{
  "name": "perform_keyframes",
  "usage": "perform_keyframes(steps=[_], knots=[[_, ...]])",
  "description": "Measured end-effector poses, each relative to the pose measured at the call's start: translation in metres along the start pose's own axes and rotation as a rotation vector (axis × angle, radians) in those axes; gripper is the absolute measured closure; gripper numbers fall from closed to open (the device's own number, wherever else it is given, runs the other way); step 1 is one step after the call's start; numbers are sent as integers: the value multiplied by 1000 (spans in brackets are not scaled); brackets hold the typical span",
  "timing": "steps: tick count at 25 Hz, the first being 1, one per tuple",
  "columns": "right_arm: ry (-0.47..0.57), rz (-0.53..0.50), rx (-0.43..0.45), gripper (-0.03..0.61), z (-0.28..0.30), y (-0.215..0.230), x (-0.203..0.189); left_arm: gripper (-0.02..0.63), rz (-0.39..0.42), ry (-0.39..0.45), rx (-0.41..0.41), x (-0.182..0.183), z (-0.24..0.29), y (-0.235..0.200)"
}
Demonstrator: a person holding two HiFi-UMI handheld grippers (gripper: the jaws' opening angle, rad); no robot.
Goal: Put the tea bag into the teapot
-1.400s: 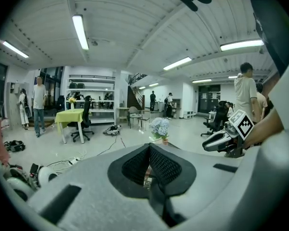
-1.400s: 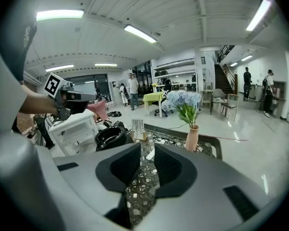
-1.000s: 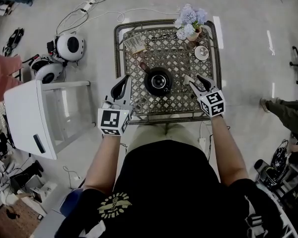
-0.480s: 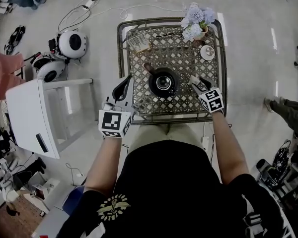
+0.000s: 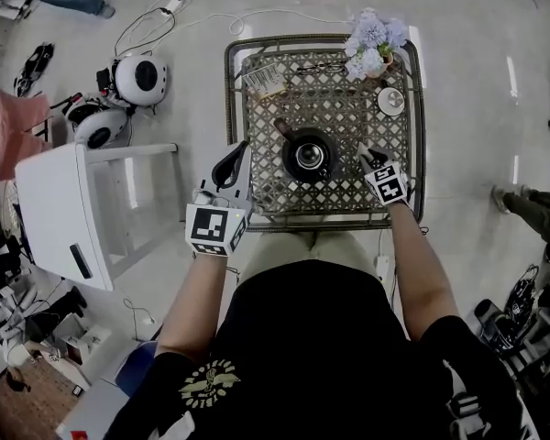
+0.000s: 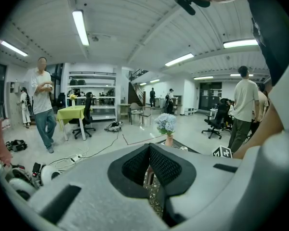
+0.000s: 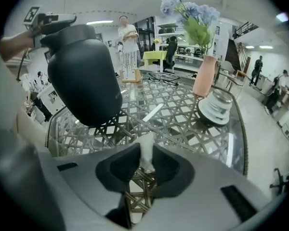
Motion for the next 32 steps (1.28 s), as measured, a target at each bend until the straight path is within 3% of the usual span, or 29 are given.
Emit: perform_keyframes(steps=[2,4,32], knots=[[17,-12,-17,546,0,1,-2,618,-6,0,-2,0,0,0],[36,-12,-15,560,-3,1,-1,618,-21,3,-7,0,-1,0],[197,8,-13,564,-72,12,48,618,-21,65,9,21,-3,7]])
Point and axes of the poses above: the fingertips, and each gripper's own axes: z forward along the fingers, y to its right, x out of its top, the point moved 7 cm from there along -z, backward along the fingers, and after that the axes turned 9 degrees about -z, right-handed, at the moved point
